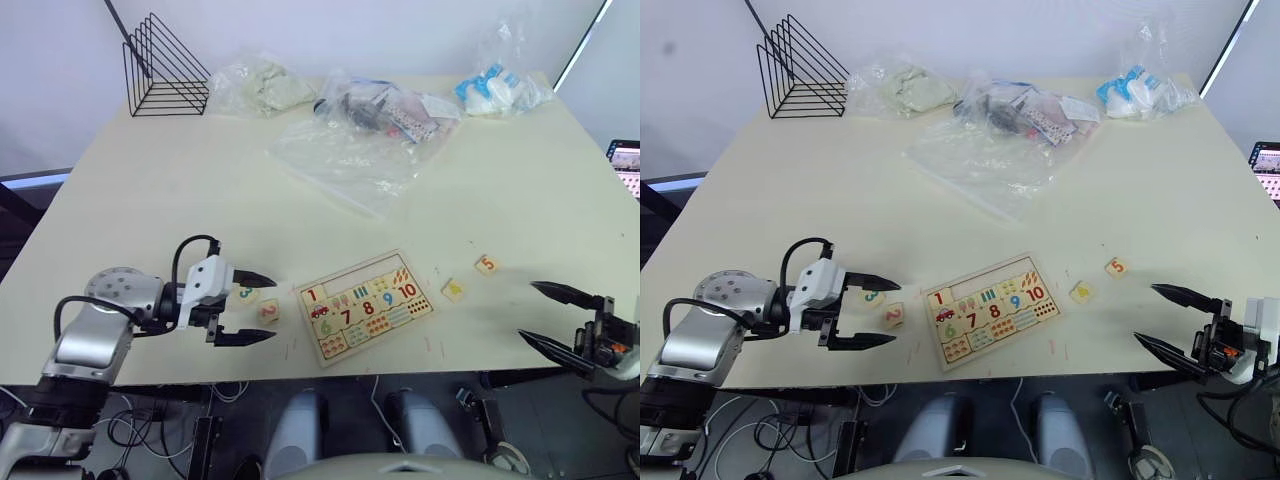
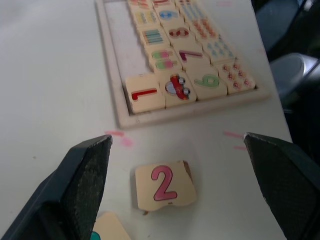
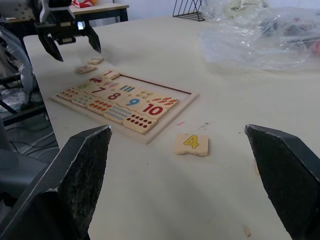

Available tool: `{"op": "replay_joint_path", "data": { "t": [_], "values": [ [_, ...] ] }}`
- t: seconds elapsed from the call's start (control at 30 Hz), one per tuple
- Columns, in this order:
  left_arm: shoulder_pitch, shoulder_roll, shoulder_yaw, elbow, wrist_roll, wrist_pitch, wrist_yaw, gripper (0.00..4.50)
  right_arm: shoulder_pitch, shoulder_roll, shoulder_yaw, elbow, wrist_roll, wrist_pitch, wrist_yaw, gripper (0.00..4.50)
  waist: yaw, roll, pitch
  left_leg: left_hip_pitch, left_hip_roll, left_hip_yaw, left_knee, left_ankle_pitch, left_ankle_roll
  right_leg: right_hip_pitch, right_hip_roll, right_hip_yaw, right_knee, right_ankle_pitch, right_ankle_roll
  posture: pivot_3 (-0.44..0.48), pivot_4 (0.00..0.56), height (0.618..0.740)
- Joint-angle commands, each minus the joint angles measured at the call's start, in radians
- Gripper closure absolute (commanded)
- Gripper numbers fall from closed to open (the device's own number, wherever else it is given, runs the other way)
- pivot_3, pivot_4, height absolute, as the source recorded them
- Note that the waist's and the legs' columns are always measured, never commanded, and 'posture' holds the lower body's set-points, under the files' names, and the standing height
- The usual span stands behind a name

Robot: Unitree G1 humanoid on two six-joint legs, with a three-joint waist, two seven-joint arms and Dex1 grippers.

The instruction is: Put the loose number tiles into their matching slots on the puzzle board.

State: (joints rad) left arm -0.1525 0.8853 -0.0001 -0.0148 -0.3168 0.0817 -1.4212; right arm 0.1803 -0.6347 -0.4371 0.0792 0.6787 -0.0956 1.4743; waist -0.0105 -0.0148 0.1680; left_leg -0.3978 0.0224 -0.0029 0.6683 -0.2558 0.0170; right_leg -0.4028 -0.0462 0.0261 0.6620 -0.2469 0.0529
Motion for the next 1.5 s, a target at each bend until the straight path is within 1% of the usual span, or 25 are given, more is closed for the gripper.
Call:
{"op": "replay_joint_path", "data": {
  "t": [0.03, 0.17, 0.37, 0.57, 0.6, 0.63, 0.67, 0.7, 0.73, 0.77, 0.8, 1.0, 1.2, 1.3, 1.43, 1.5],
  "values": [
    [-0.012, 0.018, -0.016, 0.002, 0.029, 0.004, 0.014, 0.03, 0.005, 0.006, -0.01, -0.035, 0.016, -0.013, -0.003, 0.0, 0.0, 0.0, 0.0, 0.0, 0.0, 0.0, 0.0, 0.0, 0.0, 0.0, 0.0, 0.0, 0.0, 0.0, 0.0, 0.0, 0.15, 0.74],
    [-0.008, 0.026, -0.044, 0.024, 0.069, 0.016, 0.026, 0.03, 0.012, 0.018, -0.014, -0.036, 0.013, -0.025, -0.003, 0.0, 0.0, 0.0, 0.0, 0.0, 0.0, 0.0, 0.0, 0.0, 0.0, 0.0, 0.0, 0.0, 0.0, 0.0, 0.0, 0.0, 0.15, 0.74],
    [-0.039, 0.005, -0.081, 0.059, 0.106, 0.01, 0.056, 0.03, 0.009, 0.026, -0.011, -0.03, 0.011, -0.039, -0.007, 0.0, 0.001, 0.0, 0.0, 0.0, 0.0, 0.0, 0.0, 0.0, 0.0, 0.0, 0.0, 0.0, 0.0, 0.0, 0.0, 0.0, 0.15, 0.74],
    [-0.04, -0.002, -0.096, 0.079, 0.118, -0.006, 0.063, 0.03, 0.009, 0.031, -0.012, -0.021, 0.008, -0.052, -0.004, 0.0, 0.003, 0.001, -0.001, 0.0, 0.0, 0.0, 0.0, 0.0, 0.0, 0.0, 0.0, 0.0, 0.0, 0.0, 0.0, 0.0, 0.15, 0.74],
    [-0.039, -0.001, -0.098, 0.082, 0.118, -0.011, 0.062, 0.53, 0.008, 0.032, -0.012, -0.019, 0.008, -0.053, -0.004, 0.0, 0.002, 0.002, -0.001, 0.0, 0.0, 0.0, 0.0, 0.0, 0.0, 0.0, 0.0, 0.0, 0.0, 0.0, 0.0, 0.0, 0.15, 0.74],
    [-0.038, 0.0, -0.099, 0.084, 0.118, -0.014, 0.062, 0.74, 0.008, 0.032, -0.012, -0.018, 0.008, -0.055, -0.004, 0.0, 0.002, 0.002, -0.001, 0.0, 0.0, 0.0, 0.0, 0.0, 0.0, 0.0, 0.0, 0.0, 0.0, 0.0, 0.0, 0.0, 0.15, 0.74],
    [-0.037, 0.001, -0.102, 0.088, 0.121, -0.025, 0.061, 1.1, 0.007, 0.032, -0.011, -0.016, 0.008, -0.057, -0.004, 0.0, 0.001, 0.002, -0.001, 0.0, 0.0, 0.0, 0.0, 0.0, 0.0, 0.0, 0.0, 0.0, 0.0, 0.0, 0.0, 0.0, 0.15, 0.74],
    [-0.037, 0.001, -0.105, 0.091, 0.124, -0.032, 0.061, 1.69, 0.006, 0.032, -0.011, -0.014, 0.007, -0.058, -0.004, 0.0, 0.001, 0.002, -0.001, 0.0, 0.0, 0.0, 0.0, 0.0, 0.0, 0.0, 0.0, 0.0, 0.0, 0.0, 0.0, 0.0, 0.15, 0.74],
    [-0.037, 0.0, -0.107, 0.094, 0.126, -0.038, 0.061, 2.08, 0.005, 0.033, -0.011, -0.013, 0.007, -0.059, -0.004, 0.0, 0.0, 0.002, -0.001, 0.0, 0.0, 0.0, 0.0, 0.0, 0.0, 0.0, 0.0, 0.0, 0.0, 0.0, 0.0, 0.0, 0.15, 0.74],
    [-0.037, -0.001, -0.109, 0.096, 0.129, -0.046, 0.061, 2.61, 0.004, 0.033, -0.011, -0.011, 0.007, -0.06, -0.003, 0.0, 0.0, 0.002, -0.001, 0.0, 0.0, 0.0, 0.0, 0.0, 0.0, 0.0, 0.0, 0.0, 0.0, 0.0, 0.0, 0.0, 0.15, 0.74],
    [-0.037, -0.002, -0.111, 0.098, 0.131, -0.052, 0.06, 3.04, 0.003, 0.033, -0.01, -0.01, 0.006, -0.062, -0.003, 0.0, 0.0, 0.002, -0.001, 0.0, 0.0, 0.0, 0.0, 0.0, 0.0, 0.0, 0.0, 0.0, 0.0, 0.0, 0.0, 0.0, 0.15, 0.74],
    [-0.041, -0.014, -0.109, 0.106, 0.118, -0.062, 0.059, 3.05, -0.004, 0.034, -0.008, -0.001, 0.006, -0.066, 0.001, 0.0, 0.0, 0.003, -0.002, 0.0, 0.0, 0.0, 0.0, 0.0, 0.0, 0.0, 0.0, 0.0, 0.0, 0.0, 0.0, 0.0, 0.15, 0.74],
    [-0.055, -0.025, -0.075, 0.081, 0.057, -0.032, 0.053, 3.05, -0.011, 0.037, -0.005, 0.002, 0.012, -0.064, 0.009, 0.0, 0.001, 0.003, -0.002, 0.0, 0.0, 0.0, 0.0, 0.0, 0.0, 0.0, 0.0, 0.0, 0.0, 0.0, 0.0, 0.0, 0.15, 0.74],
    [-0.066, -0.041, -0.009, 0.048, -0.03, 0.007, 0.067, 3.05, -0.015, 0.041, 0.002, -0.001, 0.023, -0.055, 0.02, 0.0, 0.001, 0.003, -0.002, 0.0, 0.0, 0.0, 0.0, 0.0, 0.0, 0.0, 0.0, 0.0, 0.0, 0.0, 0.0, 0.0, 0.15, 0.74],
    [-0.061, -0.045, 0.058, -0.005, -0.101, 0.079, 0.109, 3.05, -0.022, 0.044, 0.006, -0.003, 0.031, -0.049, 0.028, 0.0, 0.0, 0.003, -0.001, 0.0, 0.0, -0.002, 0.0, 0.0, 0.0, 0.0, 0.0, 0.0, 0.0, 0.0, 0.0, 0.0, 0.15, 0.74],
    [-0.052, -0.046, 0.111, -0.037, -0.143, 0.142, 0.158, 3.05, -0.03, 0.046, 0.009, -0.001, 0.038, -0.043, 0.03, 0.0, 0.0, 0.003, -0.001, 0.0, 0.0, -0.003, 0.0, 0.0, 0.0, 0.0, 0.0, 0.0, 0.0, 0.0, 0.0, 0.0, 0.15, 0.74]
  ]
}}
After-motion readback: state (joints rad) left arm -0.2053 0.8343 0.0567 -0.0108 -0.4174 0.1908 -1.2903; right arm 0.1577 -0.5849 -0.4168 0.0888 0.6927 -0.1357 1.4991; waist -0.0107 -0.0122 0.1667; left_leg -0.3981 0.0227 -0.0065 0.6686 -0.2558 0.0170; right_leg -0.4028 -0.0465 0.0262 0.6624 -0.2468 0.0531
